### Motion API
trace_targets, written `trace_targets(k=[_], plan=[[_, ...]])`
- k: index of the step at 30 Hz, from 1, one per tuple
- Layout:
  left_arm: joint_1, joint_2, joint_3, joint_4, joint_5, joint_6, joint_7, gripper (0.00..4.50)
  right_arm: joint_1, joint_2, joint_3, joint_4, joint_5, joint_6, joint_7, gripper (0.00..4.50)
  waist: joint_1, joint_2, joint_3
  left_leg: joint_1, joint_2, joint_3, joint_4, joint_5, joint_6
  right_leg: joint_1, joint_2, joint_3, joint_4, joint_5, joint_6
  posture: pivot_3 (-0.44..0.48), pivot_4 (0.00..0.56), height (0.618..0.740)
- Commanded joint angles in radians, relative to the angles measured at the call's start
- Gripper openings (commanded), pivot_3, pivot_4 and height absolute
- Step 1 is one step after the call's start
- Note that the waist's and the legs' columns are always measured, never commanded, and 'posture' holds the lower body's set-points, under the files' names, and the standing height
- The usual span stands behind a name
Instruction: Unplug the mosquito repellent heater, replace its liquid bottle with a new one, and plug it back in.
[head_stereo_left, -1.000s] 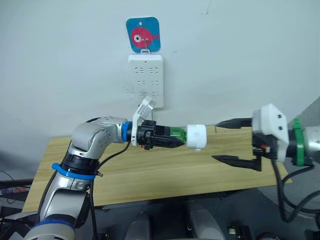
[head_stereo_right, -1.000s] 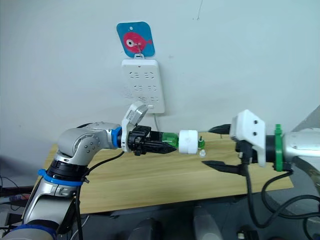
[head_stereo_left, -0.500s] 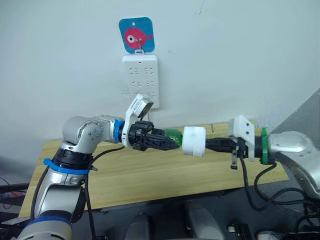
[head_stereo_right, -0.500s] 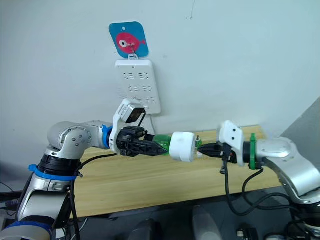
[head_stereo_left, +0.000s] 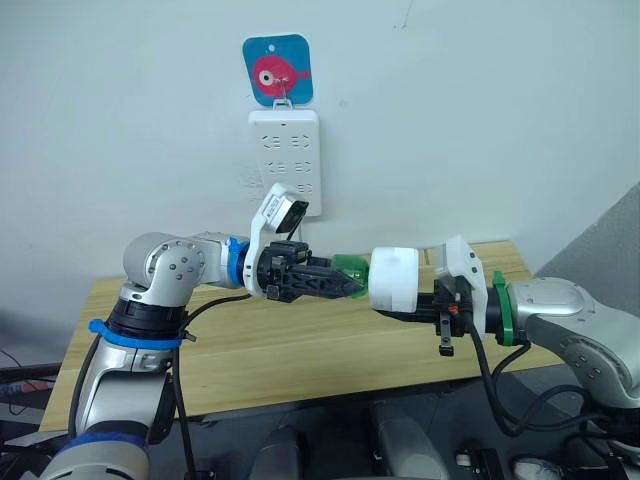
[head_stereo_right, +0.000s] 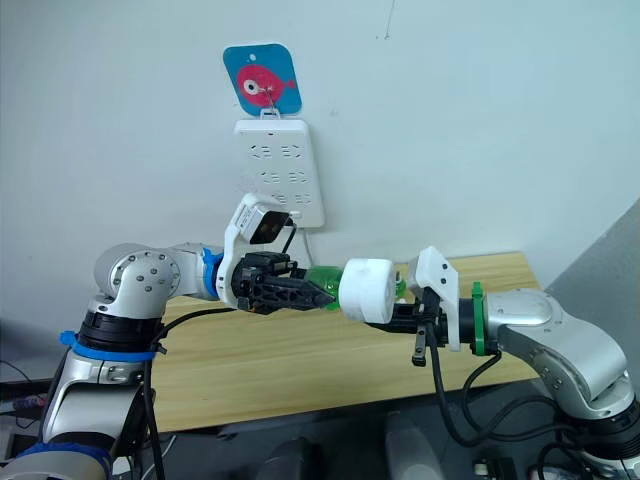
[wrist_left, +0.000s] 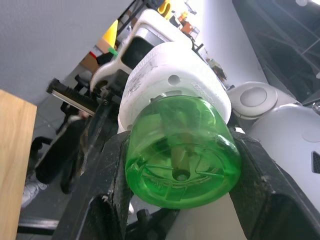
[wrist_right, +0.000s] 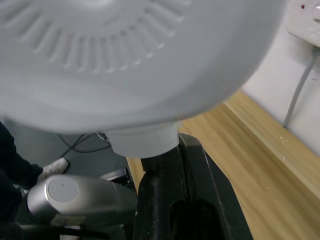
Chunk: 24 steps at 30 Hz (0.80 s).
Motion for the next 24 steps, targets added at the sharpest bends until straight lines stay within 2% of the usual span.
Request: trace_targets(k=[1, 14, 24], plan=[[-0.001, -0.010, 0.024, 0.002, 0.015, -0.035, 0.036, 2.27, 0.005, 0.014, -0.043, -0.086, 0.107, 0.019, -0.021, 0.00, 0.000, 0.000, 0.000, 0.000, 0.000, 0.000, 0.000, 0.000, 0.000, 0.000, 0.000, 0.000, 0.000, 0.000, 0.000, -0.211, 0.137, 0.730], [0.012, -0.025, 0.004, 0.010, 0.086, -0.141, 0.072, 2.27, -0.023, 0.035, -0.102, -0.119, 0.315, 0.083, -0.162, 0.00, 0.000, 0.000, 0.000, 0.000, 0.000, 0.001, 0.000, 0.000, 0.000, 0.000, 0.002, 0.000, 0.000, 0.000, 0.000, -0.213, 0.139, 0.730], [0.025, -0.015, -0.037, 0.000, 0.144, -0.217, 0.055, 2.27, -0.056, 0.004, -0.114, -0.118, 0.435, 0.099, -0.219, 0.00, 0.000, 0.000, 0.000, 0.000, 0.000, 0.001, 0.000, 0.000, 0.000, 0.000, 0.003, 0.000, -0.001, 0.000, 0.000, -0.216, 0.140, 0.730]])
